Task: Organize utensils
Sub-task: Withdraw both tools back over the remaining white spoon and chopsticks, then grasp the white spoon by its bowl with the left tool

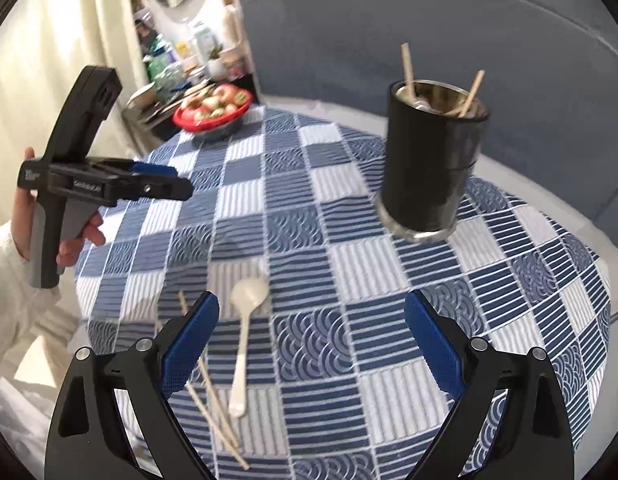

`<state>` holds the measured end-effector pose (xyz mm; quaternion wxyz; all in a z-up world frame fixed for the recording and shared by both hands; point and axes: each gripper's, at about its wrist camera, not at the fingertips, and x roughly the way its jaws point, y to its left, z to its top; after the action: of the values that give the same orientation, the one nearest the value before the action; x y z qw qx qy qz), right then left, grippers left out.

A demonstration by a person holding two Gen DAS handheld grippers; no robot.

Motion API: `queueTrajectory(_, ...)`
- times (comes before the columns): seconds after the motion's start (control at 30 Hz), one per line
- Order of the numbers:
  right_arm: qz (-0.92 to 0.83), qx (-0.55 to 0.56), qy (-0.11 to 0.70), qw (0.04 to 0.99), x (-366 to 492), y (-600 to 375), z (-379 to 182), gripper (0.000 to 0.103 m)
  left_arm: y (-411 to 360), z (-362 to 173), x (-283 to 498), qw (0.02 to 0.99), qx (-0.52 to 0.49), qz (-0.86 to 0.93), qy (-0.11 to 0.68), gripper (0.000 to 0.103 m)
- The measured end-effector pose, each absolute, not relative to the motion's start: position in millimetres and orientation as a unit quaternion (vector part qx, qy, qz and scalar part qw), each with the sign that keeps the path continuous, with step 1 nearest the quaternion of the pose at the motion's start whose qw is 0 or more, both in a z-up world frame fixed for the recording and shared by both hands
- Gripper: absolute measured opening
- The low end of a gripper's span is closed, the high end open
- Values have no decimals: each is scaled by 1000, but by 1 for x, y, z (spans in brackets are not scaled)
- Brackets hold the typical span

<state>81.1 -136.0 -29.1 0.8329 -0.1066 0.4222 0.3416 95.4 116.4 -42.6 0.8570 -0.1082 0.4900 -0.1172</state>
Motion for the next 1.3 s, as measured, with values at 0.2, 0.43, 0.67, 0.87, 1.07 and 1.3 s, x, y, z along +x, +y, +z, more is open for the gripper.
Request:
queueTrajectory(0.2, 355, -121, 441, 816, 55, -131, -40, 89, 107, -53, 69, 845, -95, -90, 519, 97)
queueTrajectory(0.43, 372, -119, 456, 800, 30, -129, -61, 89, 88, -61, 50, 836, -28, -120, 535, 97)
queueTrajectory(0.67, 349, -102, 487, 794, 22, -133, -84, 89, 78, -69, 52, 811, 30, -193, 551, 97)
queueTrajectory(0.87, 302, -95, 516, 796, 25, -131, -101, 89, 67, -86, 72, 773, 76, -270, 569, 97)
queueTrajectory(1.07, 265, -78, 540, 795, 34, -116, -118, 89, 53, -105, 95, 729, 145, -341, 575, 97)
queueTrajectory(1.3, 221, -69, 558, 796, 43, -99, -134, 89, 37, -119, 118, 683, 205, -405, 572, 97)
